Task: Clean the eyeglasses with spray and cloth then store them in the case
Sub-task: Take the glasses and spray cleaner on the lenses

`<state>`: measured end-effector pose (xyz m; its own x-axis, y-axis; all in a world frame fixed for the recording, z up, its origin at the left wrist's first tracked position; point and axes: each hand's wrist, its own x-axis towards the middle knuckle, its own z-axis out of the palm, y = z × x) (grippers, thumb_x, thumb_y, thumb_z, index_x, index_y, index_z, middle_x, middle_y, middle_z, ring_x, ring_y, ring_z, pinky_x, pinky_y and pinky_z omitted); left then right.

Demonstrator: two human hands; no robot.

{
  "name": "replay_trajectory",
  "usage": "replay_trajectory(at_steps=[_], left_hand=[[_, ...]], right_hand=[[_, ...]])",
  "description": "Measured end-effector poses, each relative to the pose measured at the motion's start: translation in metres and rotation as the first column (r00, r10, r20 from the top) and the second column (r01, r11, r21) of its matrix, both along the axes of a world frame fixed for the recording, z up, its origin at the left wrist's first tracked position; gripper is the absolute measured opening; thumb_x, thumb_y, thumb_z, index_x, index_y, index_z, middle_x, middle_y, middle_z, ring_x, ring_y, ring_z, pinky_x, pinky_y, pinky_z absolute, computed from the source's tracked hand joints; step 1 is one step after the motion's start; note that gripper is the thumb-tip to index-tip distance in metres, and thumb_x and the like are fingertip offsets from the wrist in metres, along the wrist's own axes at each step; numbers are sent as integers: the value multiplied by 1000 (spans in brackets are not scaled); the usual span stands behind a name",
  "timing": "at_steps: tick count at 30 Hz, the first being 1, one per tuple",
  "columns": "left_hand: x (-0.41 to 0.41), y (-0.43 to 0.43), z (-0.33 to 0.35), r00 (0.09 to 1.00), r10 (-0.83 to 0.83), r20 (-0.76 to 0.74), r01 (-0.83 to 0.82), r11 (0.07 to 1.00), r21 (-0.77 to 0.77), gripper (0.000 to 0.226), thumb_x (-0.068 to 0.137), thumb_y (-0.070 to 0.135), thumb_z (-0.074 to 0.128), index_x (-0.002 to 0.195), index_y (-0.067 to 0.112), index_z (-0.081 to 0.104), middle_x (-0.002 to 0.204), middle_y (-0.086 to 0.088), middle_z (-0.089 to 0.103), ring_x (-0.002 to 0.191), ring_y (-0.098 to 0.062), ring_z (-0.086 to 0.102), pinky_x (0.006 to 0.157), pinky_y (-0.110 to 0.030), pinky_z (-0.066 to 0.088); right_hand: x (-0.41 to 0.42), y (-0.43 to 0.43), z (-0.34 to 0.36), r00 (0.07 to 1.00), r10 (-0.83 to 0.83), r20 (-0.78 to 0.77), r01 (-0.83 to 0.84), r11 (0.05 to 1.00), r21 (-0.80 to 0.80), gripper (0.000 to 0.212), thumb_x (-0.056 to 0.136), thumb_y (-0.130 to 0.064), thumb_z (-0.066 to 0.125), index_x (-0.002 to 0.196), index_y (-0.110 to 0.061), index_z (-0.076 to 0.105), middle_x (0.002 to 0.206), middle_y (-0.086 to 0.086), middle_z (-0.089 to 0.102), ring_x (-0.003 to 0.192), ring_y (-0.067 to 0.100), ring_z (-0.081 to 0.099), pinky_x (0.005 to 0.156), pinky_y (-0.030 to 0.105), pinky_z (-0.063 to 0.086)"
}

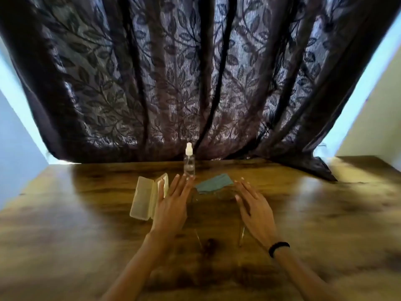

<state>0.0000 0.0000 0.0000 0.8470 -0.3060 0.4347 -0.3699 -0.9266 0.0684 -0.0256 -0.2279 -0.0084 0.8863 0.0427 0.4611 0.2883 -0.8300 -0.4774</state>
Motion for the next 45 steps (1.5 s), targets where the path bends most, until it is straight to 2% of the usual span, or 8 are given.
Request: replay_trajectory(at_steps=[4, 11, 16, 20, 31, 35, 38, 45], left_hand=[[-7, 1, -10, 1000, 3, 16, -4, 998, 67, 72, 73, -5, 61, 138, 11, 37, 141, -10, 44, 135, -27, 32, 110, -57, 13], [-13, -3, -24, 997, -2, -74, 11, 993, 120, 63, 80, 4, 59, 139, 12, 37, 141, -5, 46, 138, -25, 26, 110, -52, -1], [-13, -5, -29, 998, 1, -69, 3, 998, 61, 52, 86, 19, 59, 135, 11, 43, 128, -6, 59, 135, -25, 32, 111, -52, 8], [-12, -8, -31, 998, 5, -58, -5, 1000, -15, 44, 90, 25, 55, 131, 11, 47, 122, -7, 63, 133, -24, 36, 112, -50, 11], [-14, -12, -32, 999, -15, -39, 5, 969, -248, 37, 85, 13, 64, 121, 7, 58, 121, -17, 62, 119, -26, 53, 101, -42, 36], [-15, -10, -24, 1000, -28, -8, 24, 939, -342, 26, 80, 4, 69, 106, 7, 65, 102, -14, 71, 92, -25, 69, 72, -36, 56], [-8, -6, -12, 1000, -21, 3, 21, 923, -384, 16, 78, 4, 70, 93, 9, 68, 75, -7, 71, 62, -19, 68, 52, -25, 53], [25, -1, 18, 989, -91, 121, 139, 858, -494, 21, 77, -2, 69, 96, 7, 71, 92, -8, 73, 79, -20, 69, 66, -24, 53]], right_hand=[[0, 1, -9, 998, 55, 14, -55, 997, 47, 46, 92, -2, 46, 134, -22, 44, 143, -9, 33, 130, 17, 40, 100, 33, 42], [1, 0, -25, 998, 50, -33, -43, 979, 200, 62, 83, 15, 43, 130, -26, 47, 137, -12, 38, 128, 7, 38, 100, 0, 23], [3, -4, -28, 998, 57, -31, -43, 939, 342, 61, 82, 19, 42, 124, -24, 52, 128, -11, 49, 124, 4, 44, 105, 19, 35], [3, -6, -27, 997, 63, -53, -35, 909, 415, 57, 81, 22, 41, 121, -16, 57, 121, -8, 55, 101, 13, 58, 82, 5, 43], [4, -4, -25, 1000, 24, 3, -22, 880, 474, 33, 82, 8, 59, 109, -11, 64, 112, -4, 60, 110, 8, 55, 90, 3, 40], [7, -1, -22, 998, -39, 50, 11, 879, 476, 27, 81, 6, 61, 102, -8, 68, 104, -3, 64, 100, 11, 62, 85, 3, 43], [14, 3, -9, 991, -73, 109, 12, 879, 477, 29, 81, 8, 60, 100, -12, 68, 100, -5, 65, 94, 5, 63, 82, 3, 44], [40, 11, 37, 947, -112, 300, -31, 901, 433, 21, 81, 10, 59, 97, 1, 69, 97, 2, 67, 84, 1, 63, 75, 2, 47]])
